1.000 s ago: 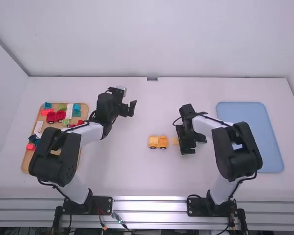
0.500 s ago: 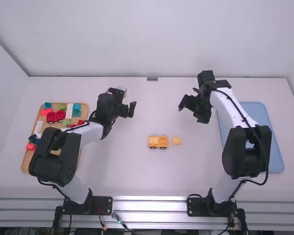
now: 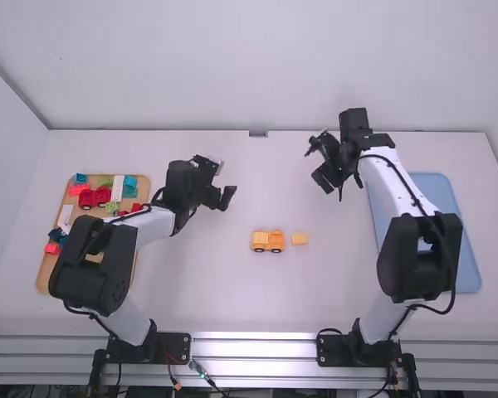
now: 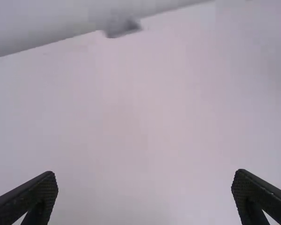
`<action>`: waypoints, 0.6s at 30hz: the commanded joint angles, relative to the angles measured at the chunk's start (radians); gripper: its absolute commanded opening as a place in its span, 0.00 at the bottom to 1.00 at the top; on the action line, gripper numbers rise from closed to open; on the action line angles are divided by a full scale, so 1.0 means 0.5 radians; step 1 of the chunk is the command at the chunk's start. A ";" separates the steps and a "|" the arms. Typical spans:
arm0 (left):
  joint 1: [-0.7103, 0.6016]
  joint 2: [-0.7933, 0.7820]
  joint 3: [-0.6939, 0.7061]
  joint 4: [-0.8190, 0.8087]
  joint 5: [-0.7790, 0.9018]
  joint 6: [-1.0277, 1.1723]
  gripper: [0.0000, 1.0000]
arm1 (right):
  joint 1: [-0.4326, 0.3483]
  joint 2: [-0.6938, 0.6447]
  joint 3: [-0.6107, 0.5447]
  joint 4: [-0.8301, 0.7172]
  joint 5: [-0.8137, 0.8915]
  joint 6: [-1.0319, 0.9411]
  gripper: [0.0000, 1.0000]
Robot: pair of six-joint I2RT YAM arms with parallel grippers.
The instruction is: Assemble lego blocks to make yellow taxi
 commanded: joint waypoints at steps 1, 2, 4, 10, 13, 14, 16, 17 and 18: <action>-0.016 -0.003 0.047 -0.056 0.700 0.594 0.99 | 0.021 -0.024 -0.060 -0.127 -0.658 -0.857 0.99; -0.020 -0.003 0.047 -0.113 0.905 0.780 0.99 | -0.002 -0.024 -0.089 -0.207 -0.849 -1.075 0.99; -0.021 -0.003 0.047 -0.224 1.164 1.037 1.00 | -0.042 -0.024 -0.155 -0.280 -1.132 -1.346 0.99; -0.022 0.065 0.047 -0.443 1.604 1.553 0.99 | -0.166 -0.024 -0.477 -0.159 -1.593 -1.767 0.99; -0.023 0.153 0.047 -0.408 1.724 1.576 0.99 | -0.223 -0.023 -0.690 0.098 -1.688 -1.678 0.99; -0.025 0.185 0.047 -0.390 1.749 1.575 0.99 | -0.237 -0.023 -0.767 0.217 -1.701 -1.622 0.99; -0.044 0.240 0.047 -0.342 1.784 1.576 0.99 | -0.249 -0.023 -0.864 0.381 -1.705 -1.521 0.99; -0.062 0.291 0.047 -0.287 1.801 1.576 0.99 | -0.257 -0.021 -0.951 0.516 -1.707 -1.444 0.99; -0.074 0.321 0.047 -0.256 1.816 1.576 0.99 | -0.259 -0.019 -1.007 0.606 -1.733 -1.404 0.99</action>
